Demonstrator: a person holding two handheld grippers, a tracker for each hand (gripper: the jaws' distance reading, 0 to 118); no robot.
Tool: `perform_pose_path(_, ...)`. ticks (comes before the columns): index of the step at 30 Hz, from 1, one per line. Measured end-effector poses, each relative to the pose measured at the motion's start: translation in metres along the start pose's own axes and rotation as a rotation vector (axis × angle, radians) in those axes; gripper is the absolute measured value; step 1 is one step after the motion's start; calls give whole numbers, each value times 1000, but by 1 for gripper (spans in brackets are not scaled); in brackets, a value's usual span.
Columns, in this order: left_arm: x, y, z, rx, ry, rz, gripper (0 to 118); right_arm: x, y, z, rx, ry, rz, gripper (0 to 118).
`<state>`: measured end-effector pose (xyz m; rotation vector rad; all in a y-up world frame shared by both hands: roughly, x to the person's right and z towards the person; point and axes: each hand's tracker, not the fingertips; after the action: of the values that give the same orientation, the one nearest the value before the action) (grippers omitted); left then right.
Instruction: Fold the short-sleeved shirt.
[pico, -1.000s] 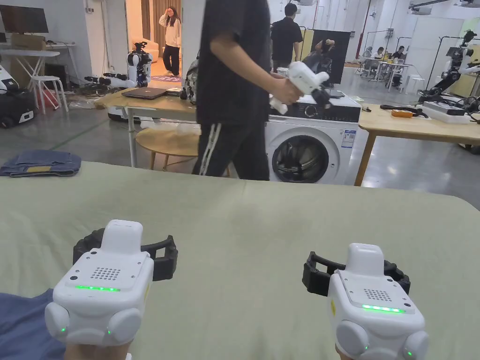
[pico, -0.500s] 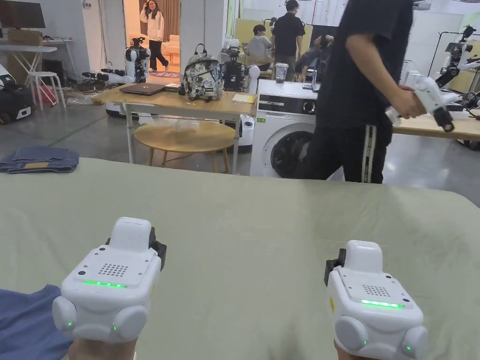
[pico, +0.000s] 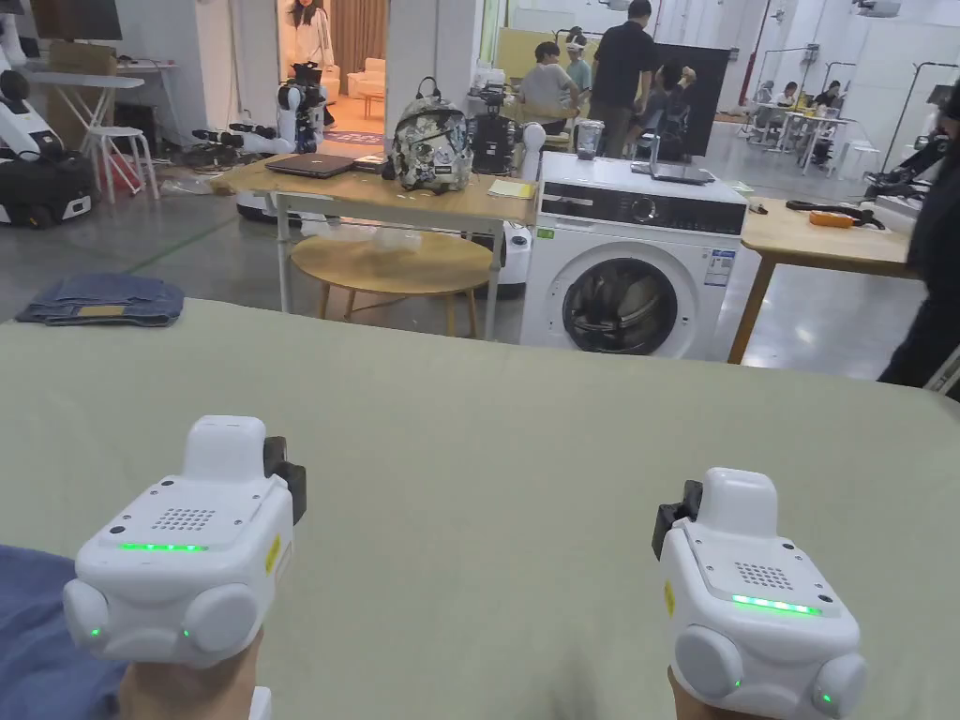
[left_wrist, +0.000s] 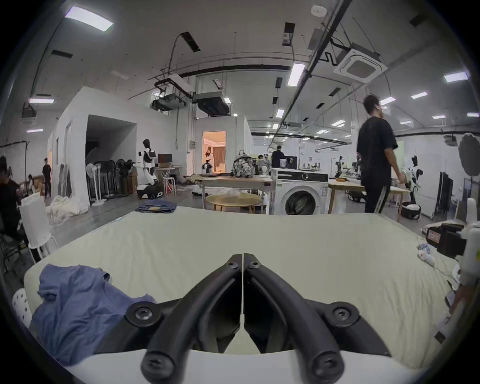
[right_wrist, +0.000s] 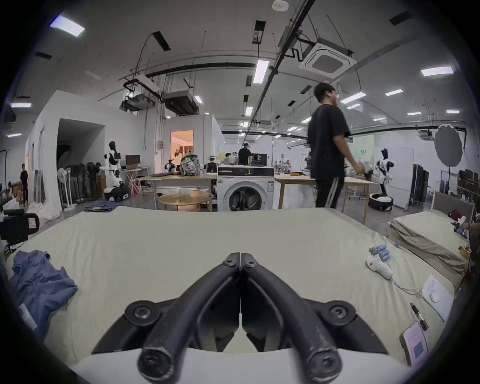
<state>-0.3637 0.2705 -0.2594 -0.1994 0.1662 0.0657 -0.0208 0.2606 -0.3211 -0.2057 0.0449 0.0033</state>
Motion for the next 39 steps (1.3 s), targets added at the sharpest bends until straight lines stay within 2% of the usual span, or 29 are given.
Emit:
perform_pose_path(8,-78,-8,24,-128,124,-8,0,-52,-8,-5,-32,125,29,0)
perform_pose_path(18,-216,-41,59,-427,227,126,0,-135,-34,-8,-98,309,111,0)
perform_pose_path(21,-255,-49,56,-531,214,198,0,-147,-44,-13,-120,339,127,0)
perform_pose_path(25,-292,-62,43,-659,209,216,0,-159,-48,-11,-145,360,155,0)
perform_pose_path(29,-320,-74,25,-752,136,292,0,-162,-51,-10,-169,362,175,0)
perform_pose_path(30,-324,-74,21,-752,133,299,6,-161,-52,-12,-177,361,177,0)
perform_pose_path(31,-324,-74,19,-747,143,295,25,-161,-53,-12,-182,360,179,0)
perform_pose_path(33,-326,-73,13,-753,144,290,28,-158,-56,-14,-194,353,184,0)
perform_pose_path(36,-322,-81,0,-802,138,249,47,-155,-62,-25,-212,340,189,0)
perform_pose_path(37,-316,-88,-2,-848,150,221,69,-153,-63,-28,-219,337,186,0)
perform_pose_path(38,-313,-94,-5,-881,153,202,83,-152,-64,-29,-225,334,182,0)
perform_pose_path(39,-310,-100,-9,-910,138,179,87,-151,-65,-30,-231,332,178,0)
